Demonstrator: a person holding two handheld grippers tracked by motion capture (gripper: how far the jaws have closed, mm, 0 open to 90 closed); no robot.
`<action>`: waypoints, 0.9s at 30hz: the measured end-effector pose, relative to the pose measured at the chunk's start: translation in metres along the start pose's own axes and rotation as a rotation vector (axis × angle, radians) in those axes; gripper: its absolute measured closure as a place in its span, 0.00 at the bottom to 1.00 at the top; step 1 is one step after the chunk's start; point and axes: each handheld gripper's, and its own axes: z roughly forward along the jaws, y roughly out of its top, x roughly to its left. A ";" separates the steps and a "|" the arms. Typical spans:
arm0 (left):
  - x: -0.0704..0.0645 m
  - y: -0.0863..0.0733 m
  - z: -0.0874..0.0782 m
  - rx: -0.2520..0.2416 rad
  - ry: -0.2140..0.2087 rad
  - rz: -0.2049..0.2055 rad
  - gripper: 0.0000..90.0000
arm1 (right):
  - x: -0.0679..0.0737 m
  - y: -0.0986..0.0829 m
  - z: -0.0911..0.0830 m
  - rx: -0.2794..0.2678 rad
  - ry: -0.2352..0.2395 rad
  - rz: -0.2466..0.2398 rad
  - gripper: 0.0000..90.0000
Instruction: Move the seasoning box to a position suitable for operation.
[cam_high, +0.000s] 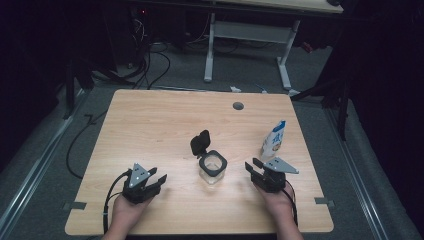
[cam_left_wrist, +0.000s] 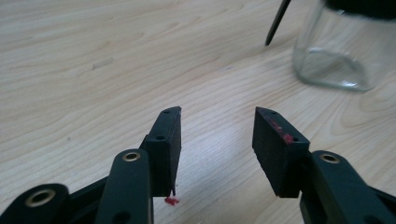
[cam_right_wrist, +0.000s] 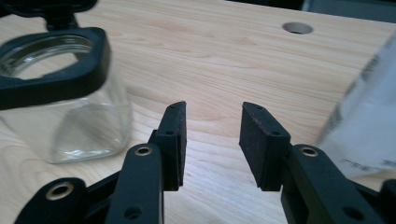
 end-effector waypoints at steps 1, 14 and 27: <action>-0.001 0.000 0.000 0.003 -0.001 0.012 0.58 | -0.001 -0.001 -0.001 0.001 -0.011 0.004 0.66; 0.000 0.001 0.004 0.002 -0.028 0.019 0.58 | -0.016 -0.009 -0.008 0.017 -0.119 0.053 0.54; -0.003 0.002 0.005 -0.021 -0.068 0.020 0.58 | -0.042 0.000 -0.006 0.057 -0.243 0.098 0.32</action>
